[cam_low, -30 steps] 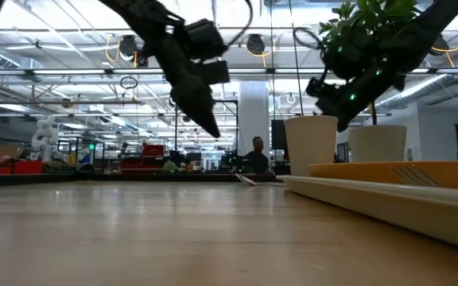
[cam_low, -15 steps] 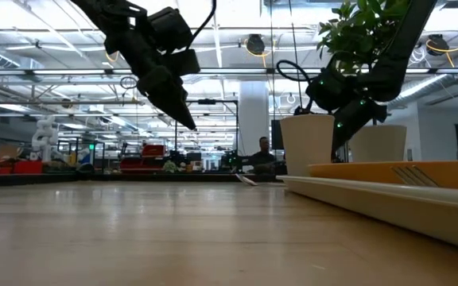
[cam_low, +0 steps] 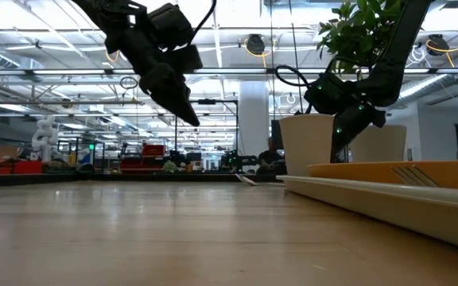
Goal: Pick and place plate/cup/fork/spoon on tray
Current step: Put the white orange spoon on the left side of the white orange fork
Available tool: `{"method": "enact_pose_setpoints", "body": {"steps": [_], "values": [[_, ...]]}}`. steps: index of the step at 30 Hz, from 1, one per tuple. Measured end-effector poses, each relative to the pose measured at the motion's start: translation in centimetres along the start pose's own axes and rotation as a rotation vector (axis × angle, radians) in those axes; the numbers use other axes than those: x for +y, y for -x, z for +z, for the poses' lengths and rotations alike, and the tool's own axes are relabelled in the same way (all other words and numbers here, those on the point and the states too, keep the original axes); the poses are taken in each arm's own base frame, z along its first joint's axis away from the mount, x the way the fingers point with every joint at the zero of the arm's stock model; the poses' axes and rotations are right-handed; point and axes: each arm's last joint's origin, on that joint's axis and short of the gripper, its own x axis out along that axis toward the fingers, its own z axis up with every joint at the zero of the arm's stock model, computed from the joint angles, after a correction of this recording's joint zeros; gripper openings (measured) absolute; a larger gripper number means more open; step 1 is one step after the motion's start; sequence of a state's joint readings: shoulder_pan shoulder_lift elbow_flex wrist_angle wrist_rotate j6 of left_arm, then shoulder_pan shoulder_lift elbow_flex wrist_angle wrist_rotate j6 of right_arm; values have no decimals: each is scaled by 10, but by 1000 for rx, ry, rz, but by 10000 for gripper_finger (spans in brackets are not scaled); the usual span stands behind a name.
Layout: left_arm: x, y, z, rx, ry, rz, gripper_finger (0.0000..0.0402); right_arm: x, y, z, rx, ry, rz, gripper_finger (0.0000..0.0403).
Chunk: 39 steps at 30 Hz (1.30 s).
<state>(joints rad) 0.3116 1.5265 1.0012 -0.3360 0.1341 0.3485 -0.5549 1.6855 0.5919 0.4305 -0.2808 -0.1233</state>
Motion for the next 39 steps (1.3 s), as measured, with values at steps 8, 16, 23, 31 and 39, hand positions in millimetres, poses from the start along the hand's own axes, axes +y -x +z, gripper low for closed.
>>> {"method": "enact_pose_setpoints", "body": {"steps": [8,16,23,31,39], "values": [[1,0,2,-24,0,8,88,0,0,-3,30,33,-21,89],[1,0,2,-24,1,8,88,-1,1,-7,83,38,-76,89],[1,0,2,-23,4,7,88,-4,1,-7,95,62,-123,64],[1,0,2,-23,3,8,88,-5,1,-8,103,109,-147,4],[3,-3,10,-100,-2,33,88,-4,5,-6,116,174,-141,1]]}}
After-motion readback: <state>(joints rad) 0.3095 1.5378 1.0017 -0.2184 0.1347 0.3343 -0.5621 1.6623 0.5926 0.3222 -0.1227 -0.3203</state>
